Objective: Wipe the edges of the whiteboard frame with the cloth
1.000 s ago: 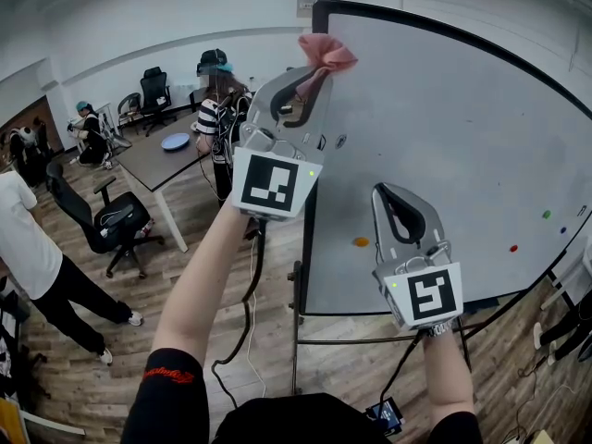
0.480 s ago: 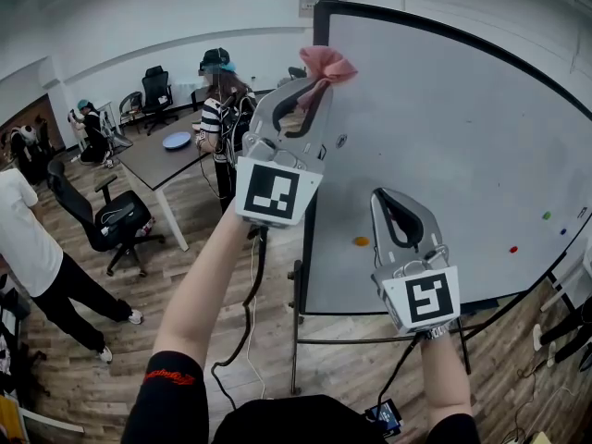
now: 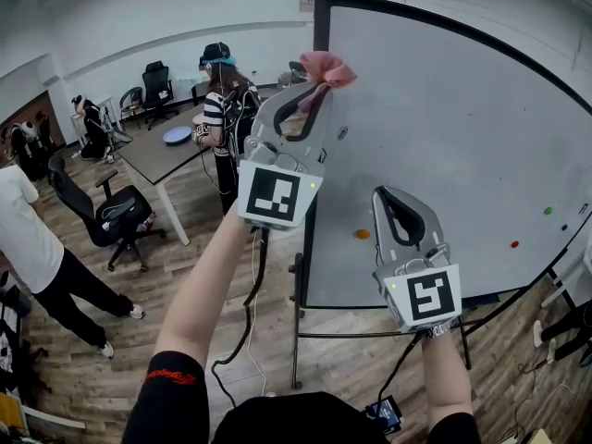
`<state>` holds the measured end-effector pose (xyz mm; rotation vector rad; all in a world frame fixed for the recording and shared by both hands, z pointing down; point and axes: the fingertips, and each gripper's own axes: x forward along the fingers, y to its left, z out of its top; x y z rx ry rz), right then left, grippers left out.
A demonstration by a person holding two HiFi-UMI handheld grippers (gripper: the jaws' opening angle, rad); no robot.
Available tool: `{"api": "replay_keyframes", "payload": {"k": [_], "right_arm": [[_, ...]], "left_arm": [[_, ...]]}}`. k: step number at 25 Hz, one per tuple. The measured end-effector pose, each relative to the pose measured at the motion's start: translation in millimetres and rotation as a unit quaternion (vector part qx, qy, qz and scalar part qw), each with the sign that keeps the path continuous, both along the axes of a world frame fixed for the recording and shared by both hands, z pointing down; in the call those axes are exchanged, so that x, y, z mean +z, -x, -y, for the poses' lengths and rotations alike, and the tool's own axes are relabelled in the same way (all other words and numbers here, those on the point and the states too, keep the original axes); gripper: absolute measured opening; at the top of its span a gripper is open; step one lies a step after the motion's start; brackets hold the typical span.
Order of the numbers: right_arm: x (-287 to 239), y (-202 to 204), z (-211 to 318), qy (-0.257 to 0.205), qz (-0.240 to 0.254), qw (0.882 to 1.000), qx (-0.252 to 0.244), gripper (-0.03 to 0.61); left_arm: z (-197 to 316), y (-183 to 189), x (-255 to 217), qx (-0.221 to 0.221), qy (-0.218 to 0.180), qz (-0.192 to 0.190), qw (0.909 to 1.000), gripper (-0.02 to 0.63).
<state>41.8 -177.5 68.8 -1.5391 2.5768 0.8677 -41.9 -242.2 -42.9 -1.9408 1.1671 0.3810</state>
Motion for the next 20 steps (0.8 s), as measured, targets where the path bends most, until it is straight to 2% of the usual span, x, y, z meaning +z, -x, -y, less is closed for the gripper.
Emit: {"api": "replay_keyframes", "payload": {"k": [6,20], "right_arm": [[9.7,-7.4,-2.4,0.015,0.002,1.000,0.010,0.002],[22.7,-6.4,-3.9,0.021,0.001,1.000,-0.008,0.002]], "left_arm": [[-2.7,-1.5,10.2,-0.001,0.007,0.002,1.0000,0.021],[0.2,-0.5,29.2,-0.007,0.021,0.002,0.9997,0.021]]}}
